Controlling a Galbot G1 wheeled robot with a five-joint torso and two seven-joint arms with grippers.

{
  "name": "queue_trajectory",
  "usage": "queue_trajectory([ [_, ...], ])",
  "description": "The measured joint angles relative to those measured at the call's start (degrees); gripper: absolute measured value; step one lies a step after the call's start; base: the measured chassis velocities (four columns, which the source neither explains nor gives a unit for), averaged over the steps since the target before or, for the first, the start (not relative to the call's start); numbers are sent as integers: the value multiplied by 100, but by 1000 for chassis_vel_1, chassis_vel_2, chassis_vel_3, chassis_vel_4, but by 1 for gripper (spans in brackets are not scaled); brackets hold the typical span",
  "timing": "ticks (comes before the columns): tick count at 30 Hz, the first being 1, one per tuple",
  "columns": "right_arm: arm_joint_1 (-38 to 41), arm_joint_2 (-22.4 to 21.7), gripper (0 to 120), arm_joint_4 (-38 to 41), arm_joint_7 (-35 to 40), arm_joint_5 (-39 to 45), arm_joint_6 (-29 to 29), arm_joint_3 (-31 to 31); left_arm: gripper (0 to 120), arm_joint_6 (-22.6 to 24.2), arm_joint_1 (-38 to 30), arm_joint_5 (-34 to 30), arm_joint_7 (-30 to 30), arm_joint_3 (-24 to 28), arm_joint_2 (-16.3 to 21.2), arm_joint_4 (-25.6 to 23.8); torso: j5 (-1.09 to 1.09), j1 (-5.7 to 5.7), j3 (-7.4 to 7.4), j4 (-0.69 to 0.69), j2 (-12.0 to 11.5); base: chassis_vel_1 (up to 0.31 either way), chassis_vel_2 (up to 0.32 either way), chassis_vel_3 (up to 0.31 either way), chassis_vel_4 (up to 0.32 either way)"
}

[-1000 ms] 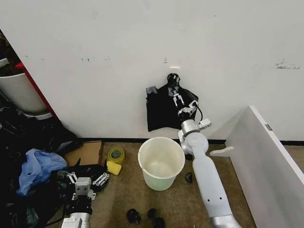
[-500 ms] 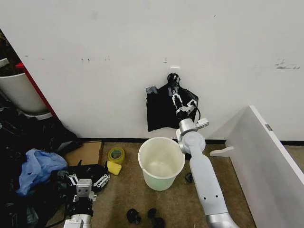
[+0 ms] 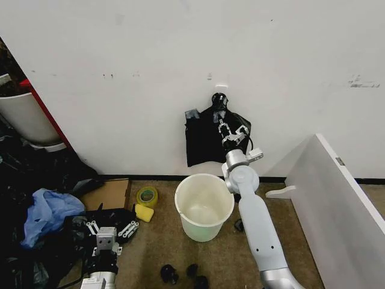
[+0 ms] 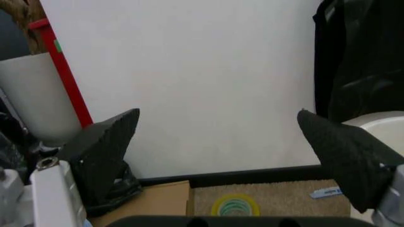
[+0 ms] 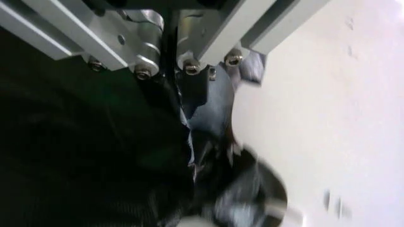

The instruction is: Place the garbage bag over the trash bin.

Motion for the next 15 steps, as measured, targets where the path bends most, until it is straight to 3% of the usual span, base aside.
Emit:
queue_trajectory([
  [4, -420, -218, 0, 386, 52, -394, 3, -223, 99, -4, -32, -2, -12, 27, 2, 56, 0, 0, 0, 0, 0, 0, 0, 0, 0],
  [15, -2739, -1090, 0, 2348, 4, -2223, 390, -781, 99, -5, -220, -24, -18, 210, 6, 202, 0, -1, -1, -2, 0, 0, 0, 0, 0],
])
